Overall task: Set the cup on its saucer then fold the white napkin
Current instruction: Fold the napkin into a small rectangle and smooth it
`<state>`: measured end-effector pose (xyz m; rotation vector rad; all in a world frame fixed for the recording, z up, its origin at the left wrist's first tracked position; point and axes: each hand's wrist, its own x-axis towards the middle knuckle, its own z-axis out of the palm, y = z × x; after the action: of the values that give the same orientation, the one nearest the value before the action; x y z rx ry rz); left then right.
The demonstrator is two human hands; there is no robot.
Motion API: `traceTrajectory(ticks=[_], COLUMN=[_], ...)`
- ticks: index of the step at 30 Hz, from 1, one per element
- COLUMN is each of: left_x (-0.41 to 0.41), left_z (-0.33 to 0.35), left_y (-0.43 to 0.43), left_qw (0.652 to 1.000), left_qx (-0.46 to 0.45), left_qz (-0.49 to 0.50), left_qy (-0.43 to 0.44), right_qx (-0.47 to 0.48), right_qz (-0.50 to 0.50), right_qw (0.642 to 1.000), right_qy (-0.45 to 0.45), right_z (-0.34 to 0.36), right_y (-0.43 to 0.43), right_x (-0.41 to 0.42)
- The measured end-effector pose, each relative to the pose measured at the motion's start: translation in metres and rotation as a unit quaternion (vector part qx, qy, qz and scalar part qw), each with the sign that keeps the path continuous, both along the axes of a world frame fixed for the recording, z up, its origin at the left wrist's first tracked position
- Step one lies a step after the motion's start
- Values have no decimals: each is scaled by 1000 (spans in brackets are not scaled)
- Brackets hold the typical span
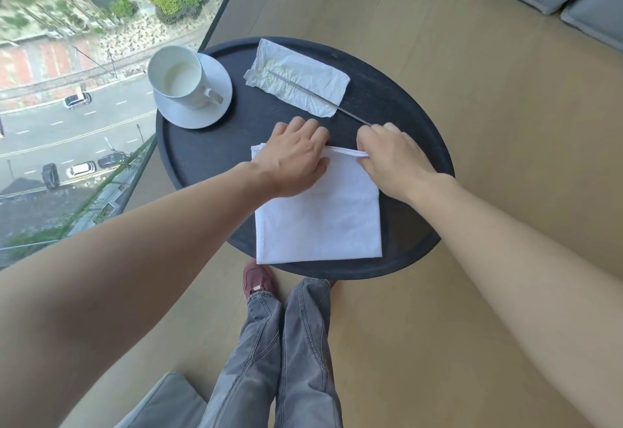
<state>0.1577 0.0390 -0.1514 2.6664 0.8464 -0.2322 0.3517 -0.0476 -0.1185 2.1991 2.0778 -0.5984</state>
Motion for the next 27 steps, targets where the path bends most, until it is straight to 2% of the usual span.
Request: traceTrajectory(ticks=[2,5,7,9,12,15,17,19,21,23,27], left_x=[-7,-23,-33,-39,-49,-54,-52,-49,-44,-40,-48], left_z=[2,7,12,21,37,57,71,87,100,110,119], left_y=[6,13,18,24,35,40,40,40,39,35,24], left_qw=[1000,996,991,986,964,905,863,832,811,793,800], left_qx=[1,-8,-41,-114,-245,-347,-388,-409,-408,-399,-335], left_qz=[-11,-54,-58,-21,100,225,257,252,231,209,191], left_qy=[21,76,113,121,37,-98,-198,-277,-349,-410,-461], right_qx=[-19,-74,-86,-85,-72,-33,3,48,103,162,278], right_qz=[-58,-179,-221,-263,-338,-380,-386,-381,-367,-347,-293], right_qw=[995,962,941,919,864,782,725,690,699,730,802], right_qy=[72,193,240,282,367,492,570,614,605,566,440], right_z=[1,3,4,4,6,17,30,44,57,68,78], right_y=[-10,-27,-38,-46,-53,-51,-47,-41,-35,-31,-41], right_x=[8,19,25,30,34,39,44,46,43,38,23])
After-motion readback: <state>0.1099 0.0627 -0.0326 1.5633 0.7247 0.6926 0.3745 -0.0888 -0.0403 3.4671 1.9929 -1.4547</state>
